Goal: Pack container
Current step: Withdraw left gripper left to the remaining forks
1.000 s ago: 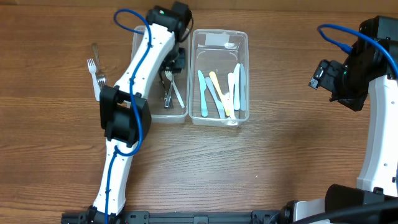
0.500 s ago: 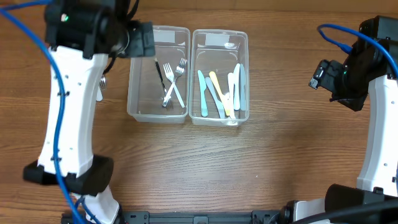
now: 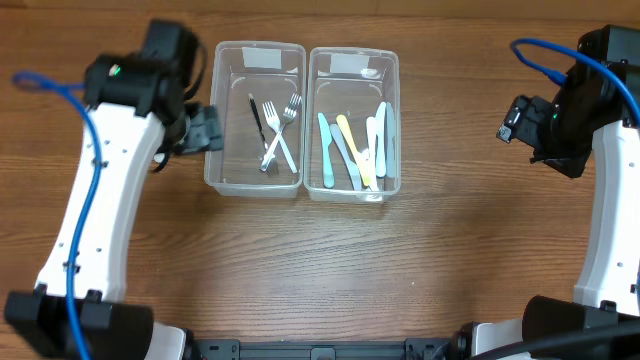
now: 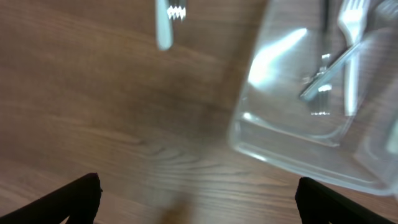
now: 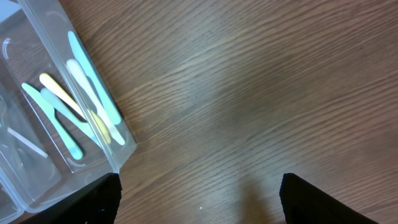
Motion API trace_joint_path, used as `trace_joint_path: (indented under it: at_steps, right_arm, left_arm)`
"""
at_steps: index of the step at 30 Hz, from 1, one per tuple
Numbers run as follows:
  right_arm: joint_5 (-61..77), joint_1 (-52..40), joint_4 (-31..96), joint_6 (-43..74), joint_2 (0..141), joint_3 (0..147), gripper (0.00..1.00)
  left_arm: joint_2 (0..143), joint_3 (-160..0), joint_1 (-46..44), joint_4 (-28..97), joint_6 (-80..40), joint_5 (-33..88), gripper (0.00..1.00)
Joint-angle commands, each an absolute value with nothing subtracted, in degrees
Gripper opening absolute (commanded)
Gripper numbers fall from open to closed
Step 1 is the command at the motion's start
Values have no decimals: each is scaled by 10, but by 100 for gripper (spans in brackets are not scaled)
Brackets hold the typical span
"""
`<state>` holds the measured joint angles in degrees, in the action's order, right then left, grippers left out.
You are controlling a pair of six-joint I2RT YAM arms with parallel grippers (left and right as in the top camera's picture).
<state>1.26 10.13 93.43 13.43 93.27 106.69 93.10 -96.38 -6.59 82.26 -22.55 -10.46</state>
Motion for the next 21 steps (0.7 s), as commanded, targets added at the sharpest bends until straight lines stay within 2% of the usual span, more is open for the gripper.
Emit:
trace_joint_path:
  at_steps: [1, 8, 13, 21]
  right_arm:
    - [11, 102, 931, 130, 927, 1068, 84]
    - [12, 102, 936, 130, 927, 1068, 84]
    - [12, 102, 936, 130, 927, 1068, 84]
    - [12, 102, 938, 130, 927, 1068, 84]
  left_arm:
    - [892, -863, 6, 730, -226, -35, 100]
    - [973, -834, 139, 564, -215, 23, 100]
    - [1024, -834, 147, 472, -234, -94, 100]
    - [1085, -834, 145, 367, -234, -29, 100]
